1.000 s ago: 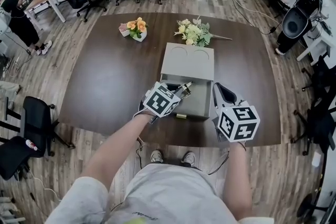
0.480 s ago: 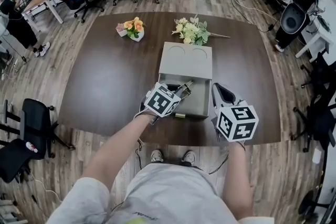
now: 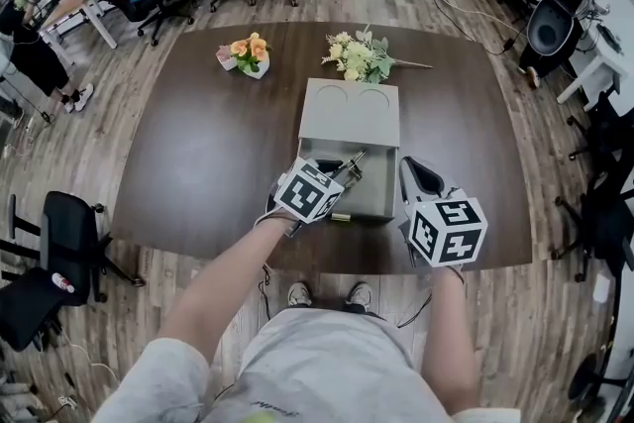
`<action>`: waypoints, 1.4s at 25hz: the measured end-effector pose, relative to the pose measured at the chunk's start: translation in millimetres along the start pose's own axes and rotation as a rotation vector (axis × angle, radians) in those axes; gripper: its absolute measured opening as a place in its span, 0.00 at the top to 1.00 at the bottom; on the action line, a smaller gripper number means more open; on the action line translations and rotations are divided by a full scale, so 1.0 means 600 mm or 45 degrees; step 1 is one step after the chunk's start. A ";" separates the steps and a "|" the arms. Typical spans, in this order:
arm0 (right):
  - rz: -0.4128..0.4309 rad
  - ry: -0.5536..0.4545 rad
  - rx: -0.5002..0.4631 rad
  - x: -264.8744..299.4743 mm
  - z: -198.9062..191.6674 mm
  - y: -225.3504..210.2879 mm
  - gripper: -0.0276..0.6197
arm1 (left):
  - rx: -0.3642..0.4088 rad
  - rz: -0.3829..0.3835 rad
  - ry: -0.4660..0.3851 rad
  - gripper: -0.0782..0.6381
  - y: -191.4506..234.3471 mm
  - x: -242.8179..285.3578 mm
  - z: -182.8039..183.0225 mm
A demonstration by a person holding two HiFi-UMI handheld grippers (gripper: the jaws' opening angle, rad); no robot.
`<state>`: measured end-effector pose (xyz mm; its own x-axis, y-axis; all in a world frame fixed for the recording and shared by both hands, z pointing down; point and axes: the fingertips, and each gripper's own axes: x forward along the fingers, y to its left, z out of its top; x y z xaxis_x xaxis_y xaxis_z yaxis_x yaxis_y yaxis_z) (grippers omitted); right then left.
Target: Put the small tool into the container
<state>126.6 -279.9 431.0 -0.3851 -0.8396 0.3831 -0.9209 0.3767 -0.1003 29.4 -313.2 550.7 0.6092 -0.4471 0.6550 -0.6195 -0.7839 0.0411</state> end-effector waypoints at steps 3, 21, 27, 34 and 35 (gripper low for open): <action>-0.002 0.000 0.003 -0.002 -0.003 0.000 0.95 | 0.009 -0.011 0.000 0.82 -0.008 0.003 -0.001; -0.020 0.011 0.019 -0.010 -0.016 -0.005 0.95 | 0.070 -0.059 0.059 0.76 -0.042 0.022 -0.015; -0.026 0.017 0.030 -0.015 -0.022 -0.008 0.95 | 0.095 -0.078 0.074 0.73 -0.055 0.029 -0.019; -0.027 0.030 0.042 -0.020 -0.033 -0.008 0.95 | 0.103 -0.089 0.091 0.72 -0.064 0.032 -0.028; -0.027 0.029 0.044 -0.020 -0.032 -0.009 0.95 | 0.099 -0.090 0.089 0.72 -0.065 0.033 -0.028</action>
<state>137.3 -264.2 444.6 -0.3647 -0.8378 0.4063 -0.9304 0.3452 -0.1234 57.2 -284.3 574.5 0.6124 -0.3606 0.7036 -0.5343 -0.8447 0.0321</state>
